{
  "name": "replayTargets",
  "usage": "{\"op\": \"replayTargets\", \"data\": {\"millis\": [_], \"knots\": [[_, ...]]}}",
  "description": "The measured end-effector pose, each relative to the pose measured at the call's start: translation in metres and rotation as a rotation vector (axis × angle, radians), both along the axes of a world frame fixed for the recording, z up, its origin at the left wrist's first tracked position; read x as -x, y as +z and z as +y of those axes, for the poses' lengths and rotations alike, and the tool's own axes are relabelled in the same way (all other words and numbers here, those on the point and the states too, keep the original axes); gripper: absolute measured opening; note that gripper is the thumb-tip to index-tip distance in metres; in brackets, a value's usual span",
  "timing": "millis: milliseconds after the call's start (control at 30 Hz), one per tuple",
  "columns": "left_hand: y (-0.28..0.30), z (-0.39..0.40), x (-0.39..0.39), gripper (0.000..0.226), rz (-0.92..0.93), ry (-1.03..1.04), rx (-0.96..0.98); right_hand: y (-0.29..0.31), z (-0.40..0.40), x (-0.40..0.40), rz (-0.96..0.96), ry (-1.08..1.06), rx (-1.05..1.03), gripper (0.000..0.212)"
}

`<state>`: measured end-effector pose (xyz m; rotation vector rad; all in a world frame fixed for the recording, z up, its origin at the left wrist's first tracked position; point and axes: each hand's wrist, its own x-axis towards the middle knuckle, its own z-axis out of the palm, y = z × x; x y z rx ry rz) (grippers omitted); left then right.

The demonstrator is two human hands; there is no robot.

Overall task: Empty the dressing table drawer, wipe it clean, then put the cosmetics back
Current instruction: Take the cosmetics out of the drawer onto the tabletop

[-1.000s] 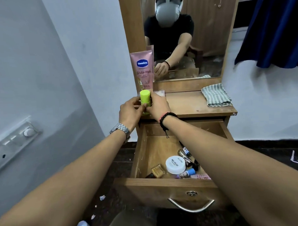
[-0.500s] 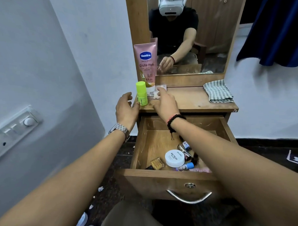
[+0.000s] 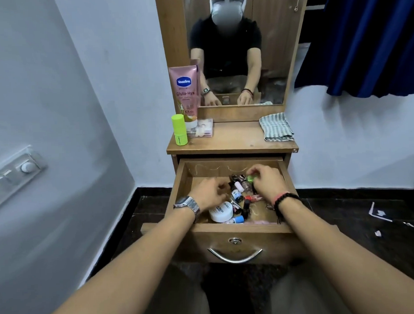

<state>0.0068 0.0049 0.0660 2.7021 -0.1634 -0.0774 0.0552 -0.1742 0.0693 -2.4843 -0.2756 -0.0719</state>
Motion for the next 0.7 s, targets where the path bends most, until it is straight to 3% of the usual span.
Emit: {"op": "replayTargets", "data": {"millis": [67,167,267,500,700], "knots": [[-0.002,0.001,0.000,0.041,0.085,-0.064,0.031,-0.001,0.002,0.000,-0.010,0.027,0.009,0.035],[-0.006,0.002,0.002,0.074,0.233,-0.141,-0.044,-0.005,0.002,0.000,0.029,0.091,0.072,0.031],[-0.009,0.003,0.002,0.089,0.238,-0.150,-0.068,-0.010,0.002,-0.001,0.039,0.114,0.063,0.031],[-0.006,0.002,0.002,0.066,-0.082,-0.027,0.023,-0.011,0.006,0.002,0.026,0.205,-0.031,0.036],[0.005,0.003,0.005,0.055,-0.392,0.071,0.341,-0.003,0.014,0.013,-0.008,0.510,-0.125,0.069]]}}
